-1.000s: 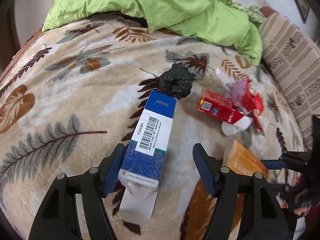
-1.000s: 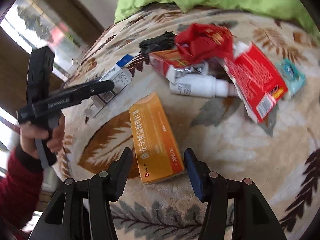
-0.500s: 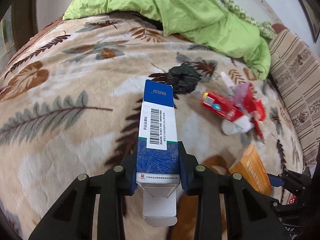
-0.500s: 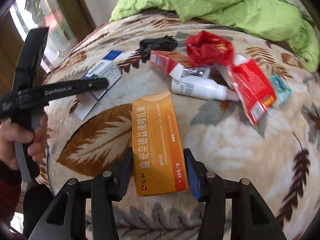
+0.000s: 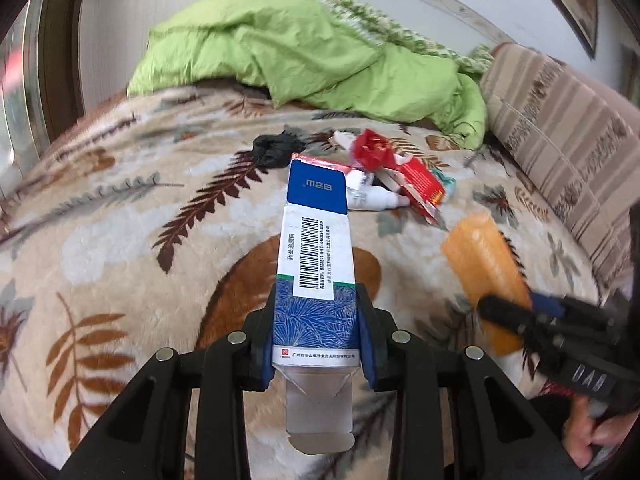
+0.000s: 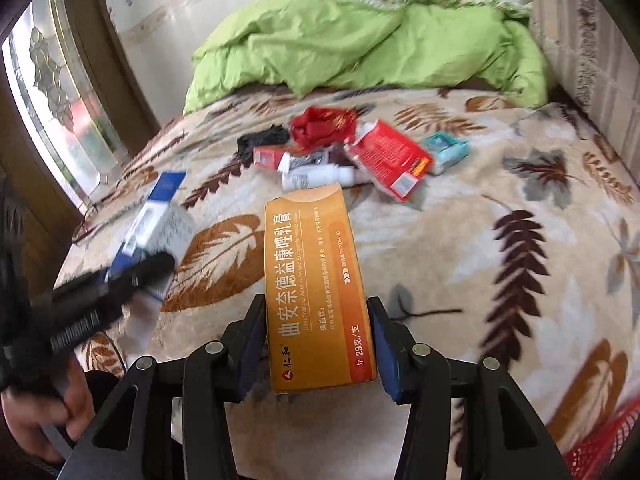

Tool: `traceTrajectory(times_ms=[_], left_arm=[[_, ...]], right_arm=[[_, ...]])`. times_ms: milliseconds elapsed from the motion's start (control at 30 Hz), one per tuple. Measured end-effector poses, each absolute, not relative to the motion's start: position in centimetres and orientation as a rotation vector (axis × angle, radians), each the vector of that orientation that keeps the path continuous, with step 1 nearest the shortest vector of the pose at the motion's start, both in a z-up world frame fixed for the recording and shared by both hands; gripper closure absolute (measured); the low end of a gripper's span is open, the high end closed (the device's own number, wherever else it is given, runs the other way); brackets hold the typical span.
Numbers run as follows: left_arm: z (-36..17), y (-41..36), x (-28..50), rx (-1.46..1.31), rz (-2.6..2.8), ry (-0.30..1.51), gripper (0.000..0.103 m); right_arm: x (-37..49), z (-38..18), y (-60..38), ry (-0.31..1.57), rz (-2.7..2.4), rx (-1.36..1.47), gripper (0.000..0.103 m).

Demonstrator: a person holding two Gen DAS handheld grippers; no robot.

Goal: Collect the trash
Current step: 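Lift both held boxes and carry them toward the red basket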

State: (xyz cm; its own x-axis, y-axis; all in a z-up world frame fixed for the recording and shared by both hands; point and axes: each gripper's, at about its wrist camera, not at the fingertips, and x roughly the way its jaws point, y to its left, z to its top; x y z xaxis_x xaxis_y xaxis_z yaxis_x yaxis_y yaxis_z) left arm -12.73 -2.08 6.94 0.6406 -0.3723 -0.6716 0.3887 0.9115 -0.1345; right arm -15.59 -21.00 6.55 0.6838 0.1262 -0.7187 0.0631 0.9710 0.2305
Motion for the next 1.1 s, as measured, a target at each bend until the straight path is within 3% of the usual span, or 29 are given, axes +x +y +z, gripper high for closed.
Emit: traceTrajectory(times_ms=[1100], left_arm=[[7.1,-3.0,-16.0,0.15,-0.377,0.707,0.071]], right_arm=[[-19.3,7.0,-23.2,0.745,-0.048,0.311,0.051]])
